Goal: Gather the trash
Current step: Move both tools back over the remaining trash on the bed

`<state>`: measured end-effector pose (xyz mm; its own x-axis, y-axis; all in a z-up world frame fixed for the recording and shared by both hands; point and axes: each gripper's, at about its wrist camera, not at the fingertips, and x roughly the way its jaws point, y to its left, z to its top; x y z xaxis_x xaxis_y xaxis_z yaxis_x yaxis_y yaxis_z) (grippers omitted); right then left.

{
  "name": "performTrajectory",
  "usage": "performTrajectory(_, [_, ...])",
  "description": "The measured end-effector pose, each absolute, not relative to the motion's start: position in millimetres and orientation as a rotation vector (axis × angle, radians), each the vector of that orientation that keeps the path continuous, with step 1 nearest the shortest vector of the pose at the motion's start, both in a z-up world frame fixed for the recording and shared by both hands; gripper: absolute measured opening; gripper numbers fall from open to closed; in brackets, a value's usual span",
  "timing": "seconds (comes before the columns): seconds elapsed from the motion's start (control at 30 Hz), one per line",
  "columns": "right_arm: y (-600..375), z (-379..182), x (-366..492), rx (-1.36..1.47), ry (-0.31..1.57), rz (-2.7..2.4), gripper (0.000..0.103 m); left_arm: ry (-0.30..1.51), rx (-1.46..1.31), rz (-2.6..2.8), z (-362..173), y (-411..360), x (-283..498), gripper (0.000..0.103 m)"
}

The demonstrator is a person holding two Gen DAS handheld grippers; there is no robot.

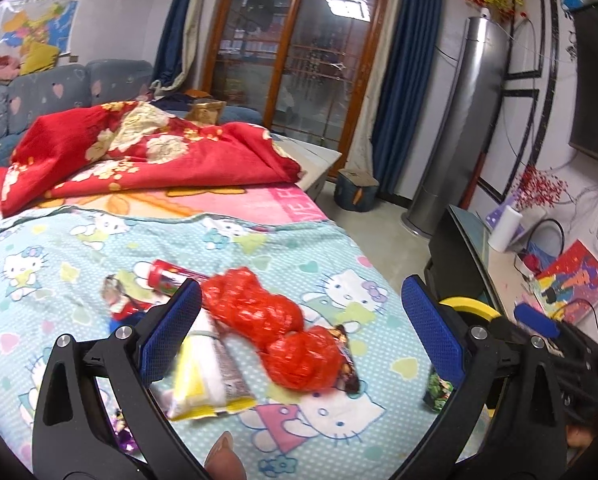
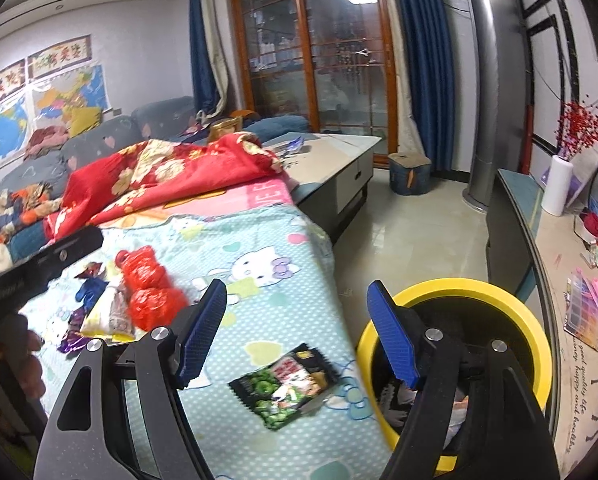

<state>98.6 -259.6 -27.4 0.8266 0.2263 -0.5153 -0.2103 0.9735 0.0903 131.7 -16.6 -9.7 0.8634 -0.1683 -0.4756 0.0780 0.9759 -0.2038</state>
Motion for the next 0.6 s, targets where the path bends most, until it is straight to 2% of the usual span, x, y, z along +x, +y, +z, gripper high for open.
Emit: performTrajectory(0.6, [-178, -43, 105, -0.082, 0.611, 0.409, 0.070, 0.544, -0.344, 0.077, -22, 87, 147, 0.092])
